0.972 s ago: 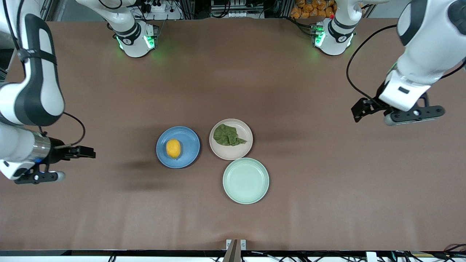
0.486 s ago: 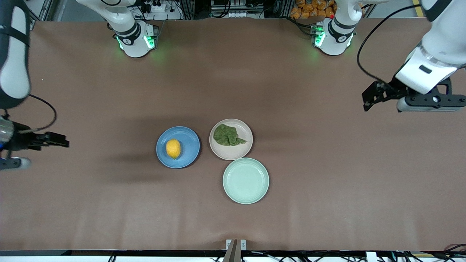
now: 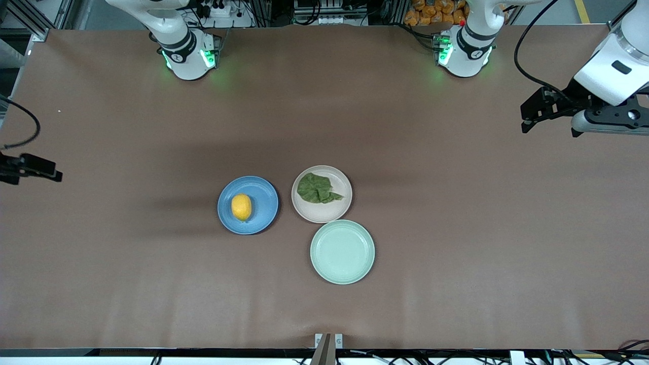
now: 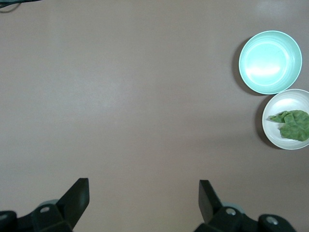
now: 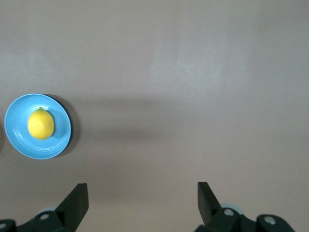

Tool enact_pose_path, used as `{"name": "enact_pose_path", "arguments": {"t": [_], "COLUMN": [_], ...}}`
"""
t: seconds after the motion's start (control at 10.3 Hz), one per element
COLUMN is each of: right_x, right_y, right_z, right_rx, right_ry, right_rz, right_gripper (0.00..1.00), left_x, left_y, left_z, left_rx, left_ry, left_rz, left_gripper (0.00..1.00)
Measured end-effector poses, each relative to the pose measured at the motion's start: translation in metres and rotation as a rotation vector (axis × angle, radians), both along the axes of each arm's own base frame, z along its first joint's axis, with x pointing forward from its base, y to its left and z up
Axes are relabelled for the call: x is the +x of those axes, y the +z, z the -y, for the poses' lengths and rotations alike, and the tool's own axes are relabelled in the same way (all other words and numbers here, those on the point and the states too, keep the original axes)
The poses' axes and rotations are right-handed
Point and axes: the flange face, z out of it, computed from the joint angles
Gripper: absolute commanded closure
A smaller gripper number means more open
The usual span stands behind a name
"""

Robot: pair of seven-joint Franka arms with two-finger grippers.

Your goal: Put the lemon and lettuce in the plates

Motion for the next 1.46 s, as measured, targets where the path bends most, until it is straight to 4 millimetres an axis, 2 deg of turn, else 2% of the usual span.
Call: {"name": "enact_pose_path", "arguments": {"t": [0.29, 0.68, 0.97, 1.07, 1.46], "right_x": [-0.015, -0.038, -0.055, -0.056, -0.054], "right_y": [0.029, 0.041, 0.057, 0.058, 0.030], "right_z": [-0.013, -0.033, -0.035, -0.035, -0.045], "right_rx": [0.003, 0.009, -0.021, -0.021, -0.020], "right_ry": [0.017, -0.013, -0.025, -0.028, -0.043], "right_rz": [0.028, 0.004, -0.002, -0.003, -0.049], "right_gripper": [0.00, 0.00, 0.00, 0.00, 0.00], "left_x": [0.001, 0.002, 0.003, 0.003, 0.004], "left_y": [0.001, 0.002, 0.003, 0.003, 0.003], "left_z": [-0.003, -0.011, -0.015, -0.018, -0.024], "left_rx": [-0.001, -0.002, -0.002, -0.002, -0.005], "left_ry": [0.014, 0.030, 0.038, 0.042, 0.054], "left_rz": [0.001, 0.005, 0.005, 0.005, 0.006], "left_gripper": [0.00, 0.00, 0.00, 0.00, 0.00]}}
